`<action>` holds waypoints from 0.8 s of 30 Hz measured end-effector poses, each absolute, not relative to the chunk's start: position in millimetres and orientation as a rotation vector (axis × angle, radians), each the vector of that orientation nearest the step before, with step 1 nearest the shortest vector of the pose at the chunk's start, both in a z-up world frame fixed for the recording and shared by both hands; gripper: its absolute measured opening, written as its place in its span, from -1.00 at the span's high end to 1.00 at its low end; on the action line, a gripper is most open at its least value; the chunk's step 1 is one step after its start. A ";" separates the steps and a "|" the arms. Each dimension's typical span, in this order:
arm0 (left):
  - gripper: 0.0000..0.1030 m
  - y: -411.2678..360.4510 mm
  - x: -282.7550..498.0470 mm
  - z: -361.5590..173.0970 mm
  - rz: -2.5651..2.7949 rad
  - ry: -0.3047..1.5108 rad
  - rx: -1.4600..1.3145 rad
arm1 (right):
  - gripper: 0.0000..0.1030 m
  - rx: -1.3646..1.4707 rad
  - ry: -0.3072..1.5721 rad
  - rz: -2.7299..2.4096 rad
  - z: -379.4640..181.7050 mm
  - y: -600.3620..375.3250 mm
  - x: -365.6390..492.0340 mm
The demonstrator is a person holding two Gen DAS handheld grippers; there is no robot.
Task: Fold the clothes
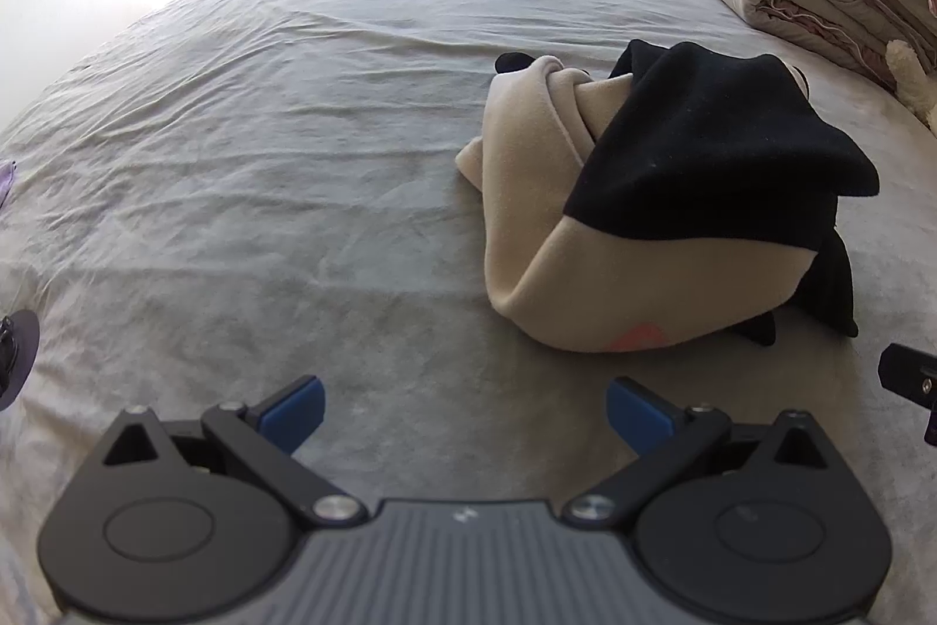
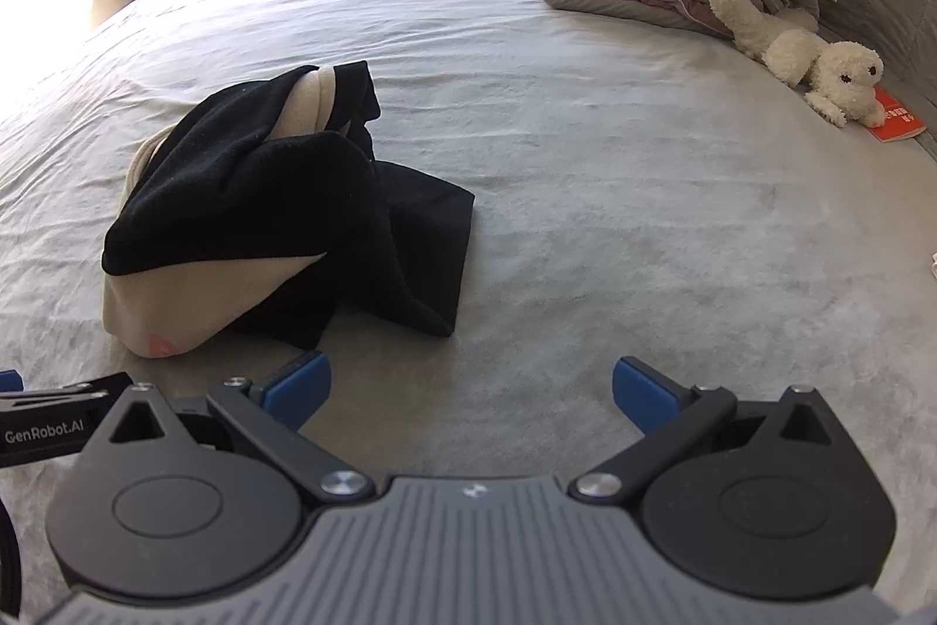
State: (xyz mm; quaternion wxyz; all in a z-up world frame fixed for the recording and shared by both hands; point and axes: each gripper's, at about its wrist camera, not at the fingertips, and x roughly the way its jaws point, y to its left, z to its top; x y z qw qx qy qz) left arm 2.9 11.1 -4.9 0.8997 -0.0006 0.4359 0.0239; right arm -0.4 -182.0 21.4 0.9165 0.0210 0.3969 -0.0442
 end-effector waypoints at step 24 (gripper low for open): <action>-0.99 9.8 3.9 -7.4 0.049 0.916 0.014 | -1.00 0.044 0.838 -0.087 19.4 -183.0 1.0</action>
